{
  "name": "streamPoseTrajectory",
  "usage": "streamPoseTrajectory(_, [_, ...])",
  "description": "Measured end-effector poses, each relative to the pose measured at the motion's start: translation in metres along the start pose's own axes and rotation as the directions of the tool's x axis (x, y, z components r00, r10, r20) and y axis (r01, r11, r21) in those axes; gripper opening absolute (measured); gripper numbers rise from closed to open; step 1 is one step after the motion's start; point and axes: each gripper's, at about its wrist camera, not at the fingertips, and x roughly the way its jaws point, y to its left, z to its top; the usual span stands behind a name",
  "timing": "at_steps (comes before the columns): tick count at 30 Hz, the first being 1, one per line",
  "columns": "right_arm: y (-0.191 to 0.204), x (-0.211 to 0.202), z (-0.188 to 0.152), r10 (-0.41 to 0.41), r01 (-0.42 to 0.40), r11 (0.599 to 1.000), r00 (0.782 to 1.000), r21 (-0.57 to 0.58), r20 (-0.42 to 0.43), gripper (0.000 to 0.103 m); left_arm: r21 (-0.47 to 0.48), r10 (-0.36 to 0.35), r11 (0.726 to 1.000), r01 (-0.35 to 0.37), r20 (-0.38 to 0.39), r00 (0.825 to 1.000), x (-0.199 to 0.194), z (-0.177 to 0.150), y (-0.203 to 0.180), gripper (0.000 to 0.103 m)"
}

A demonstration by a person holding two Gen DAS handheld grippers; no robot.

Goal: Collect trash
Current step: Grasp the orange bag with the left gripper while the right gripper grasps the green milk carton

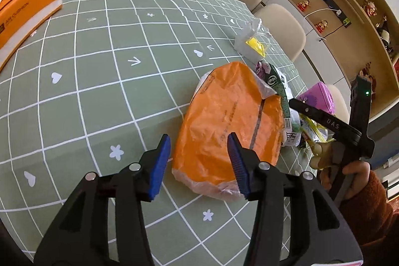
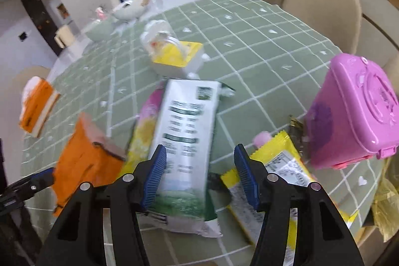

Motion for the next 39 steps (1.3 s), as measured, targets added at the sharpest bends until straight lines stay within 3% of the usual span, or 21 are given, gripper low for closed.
streamPoseTrajectory(2, [0.0, -0.001, 0.004, 0.001, -0.001, 1.0, 0.999, 0.023, 0.04, 0.054, 0.006, 0.003, 1.0, -0.003, 0.003, 1.0, -0.002, 0.0, -0.001, 0.046])
streamPoseTrajectory(5, [-0.006, 0.014, 0.009, 0.008, -0.01, 0.995, 1.0, 0.098, 0.019, 0.054, 0.012, 0.012, 1.0, -0.012, 0.001, 1.0, -0.005, 0.0, 0.001, 0.047])
streamPoseTrajectory(6, [-0.009, 0.019, 0.009, 0.062, -0.065, 0.988, 0.998, 0.142, 0.029, 0.054, 0.012, 0.018, 1.0, -0.018, -0.003, 1.0, -0.006, 0.0, 0.003, 0.047])
streamPoseTrajectory(9, [-0.009, 0.027, 0.009, 0.126, -0.129, 0.974, 0.992, 0.188, 0.028, 0.055, 0.007, 0.028, 1.0, -0.028, -0.005, 1.0, -0.009, -0.002, 0.009, 0.047])
streamPoseTrajectory(13, [-0.002, 0.036, 0.016, 0.208, -0.2, 0.962, 0.978, 0.187, -0.022, 0.055, -0.013, 0.038, 0.999, -0.038, -0.01, 0.999, -0.012, -0.004, 0.017, 0.047])
streamPoseTrajectory(15, [0.005, 0.029, 0.021, 0.181, -0.177, 0.975, 0.983, 0.136, -0.017, 0.036, -0.016, 0.039, 0.999, -0.039, -0.008, 0.999, -0.013, -0.005, 0.018, 0.047])
streamPoseTrajectory(20, [0.011, -0.007, 0.024, 0.143, -0.144, 0.987, 0.989, 0.07, 0.023, 0.035, -0.002, 0.01, 1.0, -0.01, -0.002, 1.0, -0.015, -0.001, 0.015, 0.048])
streamPoseTrajectory(24, [0.002, -0.047, 0.016, 0.058, -0.062, 0.997, 0.996, 0.054, 0.073, 0.035, 0.009, -0.018, 1.0, 0.018, -0.02, 1.0, -0.007, 0.003, 0.012, 0.051])
streamPoseTrajectory(33, [-0.026, -0.096, -0.016, -0.025, 0.016, 0.996, 0.995, 0.089, 0.1, 0.035, 0.016, 0.022, 1.0, -0.021, -0.062, 0.998, 0.025, 0.005, -0.001, 0.051])
streamPoseTrajectory(34, [-0.03, -0.1, -0.019, -0.028, 0.018, 0.995, 0.994, 0.093, 0.105, 0.035, 0.024, 0.031, 0.999, -0.03, -0.061, 0.998, 0.026, 0.005, -0.004, 0.043])
streamPoseTrajectory(35, [-0.033, -0.105, -0.021, -0.033, 0.022, 0.995, 0.993, 0.099, 0.112, 0.035, 0.028, 0.034, 0.999, -0.033, -0.06, 0.998, 0.027, 0.004, -0.007, 0.026])
streamPoseTrajectory(36, [-0.034, -0.107, -0.023, -0.037, 0.025, 0.995, 0.992, 0.101, 0.117, 0.035, 0.03, 0.034, 0.999, -0.033, -0.058, 0.998, 0.028, 0.003, -0.009, 0.023])
streamPoseTrajectory(38, [-0.039, -0.117, -0.026, -0.052, 0.039, 0.994, 0.99, 0.104, 0.131, 0.035, 0.038, 0.033, 0.999, -0.032, -0.043, 0.999, 0.026, 0.005, -0.016, 0.007])
streamPoseTrajectory(39, [-0.041, -0.122, -0.027, -0.061, 0.047, 0.994, 0.988, 0.102, 0.139, 0.035, 0.052, 0.028, 0.998, -0.027, -0.026, 0.999, 0.022, 0.006, -0.023, 0.005])
